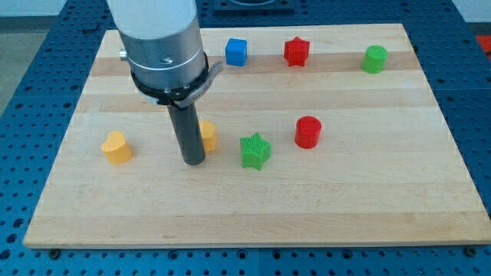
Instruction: Push the yellow heart up a bit
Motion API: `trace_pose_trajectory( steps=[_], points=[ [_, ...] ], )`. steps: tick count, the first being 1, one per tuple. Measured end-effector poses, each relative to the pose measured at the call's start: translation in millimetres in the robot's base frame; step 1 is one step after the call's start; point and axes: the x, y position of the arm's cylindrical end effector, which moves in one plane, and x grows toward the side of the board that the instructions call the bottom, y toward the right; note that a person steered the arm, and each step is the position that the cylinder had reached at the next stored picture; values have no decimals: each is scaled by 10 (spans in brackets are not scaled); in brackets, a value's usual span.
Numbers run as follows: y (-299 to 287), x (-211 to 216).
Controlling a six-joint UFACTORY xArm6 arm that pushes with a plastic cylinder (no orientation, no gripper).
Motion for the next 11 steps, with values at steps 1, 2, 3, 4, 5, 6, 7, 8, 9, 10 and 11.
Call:
trace_pose_trajectory(
  steps=[1, 2, 3, 4, 5, 6, 7, 8, 9, 10, 11],
  points=[
    [0, -51],
    [0, -56],
    [-47, 124],
    [-286, 283],
    [-706, 290],
    [-1026, 287],
    [-1077, 173],
    [-1083, -112],
    [-1108, -282],
    [-1201, -184],
    [-1310, -184]
  ],
)
